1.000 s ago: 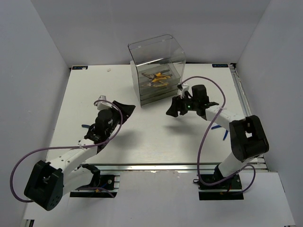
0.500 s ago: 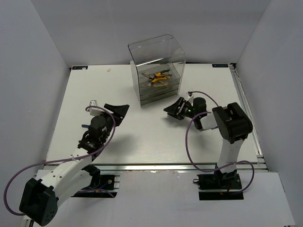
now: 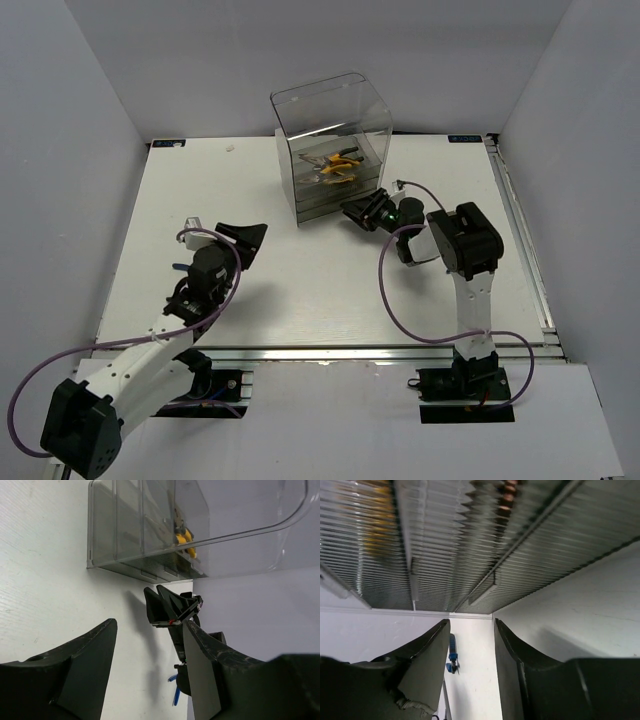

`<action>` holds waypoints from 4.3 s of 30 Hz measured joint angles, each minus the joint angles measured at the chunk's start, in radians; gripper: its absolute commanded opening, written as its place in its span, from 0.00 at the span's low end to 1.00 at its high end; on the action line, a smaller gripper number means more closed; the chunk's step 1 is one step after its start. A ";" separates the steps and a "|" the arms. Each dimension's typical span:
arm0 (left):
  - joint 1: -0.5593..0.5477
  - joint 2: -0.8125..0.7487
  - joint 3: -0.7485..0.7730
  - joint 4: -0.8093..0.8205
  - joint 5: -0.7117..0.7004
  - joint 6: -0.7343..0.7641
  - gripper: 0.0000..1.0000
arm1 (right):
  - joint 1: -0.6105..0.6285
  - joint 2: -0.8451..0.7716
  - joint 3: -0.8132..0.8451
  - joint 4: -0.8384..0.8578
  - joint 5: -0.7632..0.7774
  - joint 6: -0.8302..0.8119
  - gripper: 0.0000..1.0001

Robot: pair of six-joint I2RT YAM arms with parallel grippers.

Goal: Sort the tools into containers

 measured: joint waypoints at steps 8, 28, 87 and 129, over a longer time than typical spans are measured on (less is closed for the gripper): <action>0.000 0.036 0.000 0.000 0.000 -0.003 0.66 | 0.018 0.072 0.056 0.010 0.034 0.048 0.44; 0.000 0.010 0.000 -0.031 -0.018 -0.004 0.66 | 0.021 0.122 0.111 0.049 0.067 0.102 0.08; 0.000 -0.353 0.122 -0.652 -0.249 0.035 0.31 | -0.149 -0.828 0.134 -1.588 -0.138 -1.672 0.86; 0.013 0.159 0.211 -0.494 0.048 0.165 0.71 | -0.578 -0.833 -0.196 -1.732 0.477 -1.600 0.67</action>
